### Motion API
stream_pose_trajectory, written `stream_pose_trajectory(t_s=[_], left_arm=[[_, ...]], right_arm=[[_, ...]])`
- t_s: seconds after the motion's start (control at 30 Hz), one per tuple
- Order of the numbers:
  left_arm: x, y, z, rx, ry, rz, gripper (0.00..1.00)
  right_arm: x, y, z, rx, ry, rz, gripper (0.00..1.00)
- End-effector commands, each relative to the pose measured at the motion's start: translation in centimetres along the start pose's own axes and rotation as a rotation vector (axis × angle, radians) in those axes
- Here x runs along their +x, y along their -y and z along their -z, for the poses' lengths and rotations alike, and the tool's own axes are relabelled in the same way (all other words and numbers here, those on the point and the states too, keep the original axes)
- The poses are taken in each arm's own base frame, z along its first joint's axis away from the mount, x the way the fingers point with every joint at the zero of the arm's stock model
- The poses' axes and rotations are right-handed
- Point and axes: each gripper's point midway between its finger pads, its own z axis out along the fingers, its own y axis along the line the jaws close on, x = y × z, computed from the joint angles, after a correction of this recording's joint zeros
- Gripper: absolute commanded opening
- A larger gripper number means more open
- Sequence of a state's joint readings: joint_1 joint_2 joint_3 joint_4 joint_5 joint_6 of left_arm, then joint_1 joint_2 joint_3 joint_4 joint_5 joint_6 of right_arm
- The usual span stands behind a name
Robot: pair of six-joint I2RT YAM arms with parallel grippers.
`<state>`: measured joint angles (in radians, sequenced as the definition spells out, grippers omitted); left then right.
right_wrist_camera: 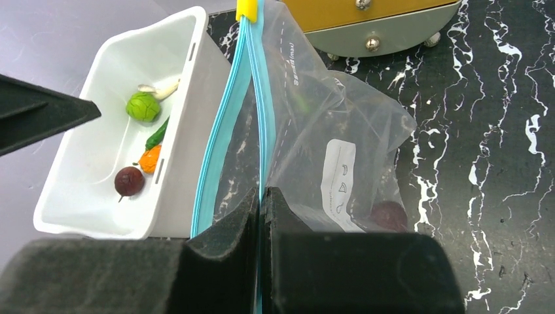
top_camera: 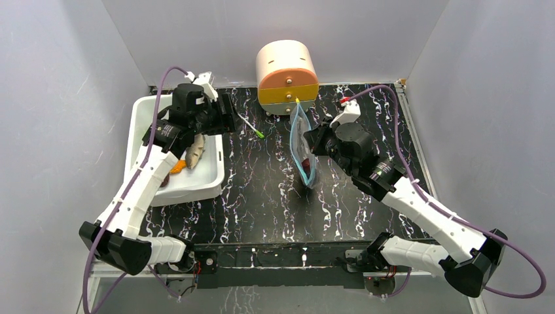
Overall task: Place the food in the zip-top bag and seal the zipper
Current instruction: Pick up the fake fish from the bin.
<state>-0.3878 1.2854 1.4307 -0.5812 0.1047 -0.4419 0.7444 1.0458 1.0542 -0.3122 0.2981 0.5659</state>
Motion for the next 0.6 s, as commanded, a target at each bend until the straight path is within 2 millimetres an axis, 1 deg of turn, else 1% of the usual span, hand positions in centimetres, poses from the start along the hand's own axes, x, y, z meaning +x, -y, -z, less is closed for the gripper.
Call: stream_pose_trajectory(t_s=[0.0, 0.07, 0.13, 0.2, 0.23, 0.27, 0.37, 0.47, 0.57], left_arm=[[-2.6, -5.5, 0.7, -0.225, 0.073, -0.065, 0.63], [-3.1, -7.5, 0.4, -0.25, 0.066, -0.053, 0.58], [-3.2, -9.6, -0.1, -0.285, 0.05, -0.038, 0.57], [-3.1, -11.5, -0.5, -0.307, 0.037, -0.022, 0.58], [-3.0, -12.8, -1.0, -0.328, 0.025, -0.007, 0.58], [-2.9, -13.6, -1.4, -0.342, 0.017, 0.001, 0.58], [-2.7, -16.9, -2.1, -0.405, 0.015, 0.036, 0.59], [-2.1, -19.4, -3.3, -0.428, -0.007, 0.067, 0.61], [-1.0, -21.7, -5.0, -0.433, -0.055, 0.114, 0.64]], right_arm=[[-1.8, -0.6, 0.5, -0.027, 0.066, 0.023, 0.0], [-2.3, -0.6, 0.9, -0.026, 0.075, 0.037, 0.0], [-2.7, -0.6, 1.2, -0.025, 0.083, 0.048, 0.0], [-2.9, -0.5, 1.5, -0.027, 0.092, 0.049, 0.0], [-3.0, -0.5, 1.6, -0.028, 0.094, 0.047, 0.0], [-3.0, -0.5, 1.7, -0.03, 0.096, 0.042, 0.0], [-2.6, -0.3, 1.9, -0.032, 0.093, 0.031, 0.0], [-2.4, -0.3, 2.0, -0.036, 0.087, 0.028, 0.0], [-2.5, -0.5, 2.1, -0.043, 0.087, 0.025, 0.0]])
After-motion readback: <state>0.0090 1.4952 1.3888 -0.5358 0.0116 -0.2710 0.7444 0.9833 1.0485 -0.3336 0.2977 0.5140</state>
